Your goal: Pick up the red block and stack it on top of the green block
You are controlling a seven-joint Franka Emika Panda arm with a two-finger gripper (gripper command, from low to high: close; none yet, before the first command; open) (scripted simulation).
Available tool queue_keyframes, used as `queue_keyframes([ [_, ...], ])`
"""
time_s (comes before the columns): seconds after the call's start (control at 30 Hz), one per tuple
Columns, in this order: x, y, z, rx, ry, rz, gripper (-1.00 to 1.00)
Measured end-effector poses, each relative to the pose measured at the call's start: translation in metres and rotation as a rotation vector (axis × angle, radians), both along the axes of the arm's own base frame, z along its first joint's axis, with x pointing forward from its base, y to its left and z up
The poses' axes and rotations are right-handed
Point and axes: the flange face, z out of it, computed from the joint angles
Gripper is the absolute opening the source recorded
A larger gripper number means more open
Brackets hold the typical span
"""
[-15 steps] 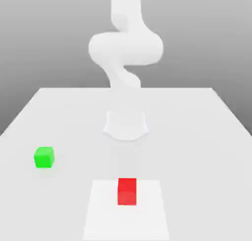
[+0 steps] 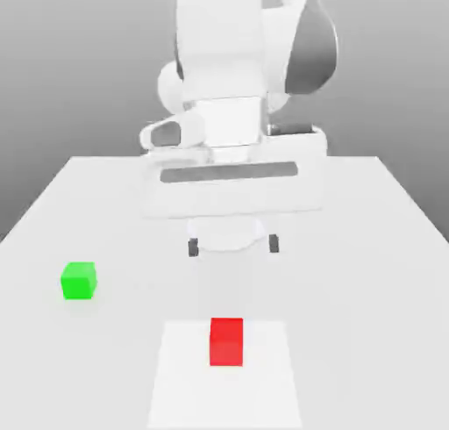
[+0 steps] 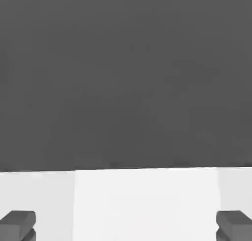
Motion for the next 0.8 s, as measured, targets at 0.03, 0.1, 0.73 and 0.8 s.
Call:
queue_keyframes([
  [0.03,-0.009,0.000,-0.022,-0.010,0.037,-0.001,0.00],
  [0.1,-0.030,-0.002,-0.061,-0.031,0.108,-0.004,0.00],
  [0.73,-0.038,-0.002,-0.109,-0.043,0.138,0.000,-1.00],
  [0.8,-0.039,-0.002,-0.091,-0.042,0.139,-0.001,-1.00],
])
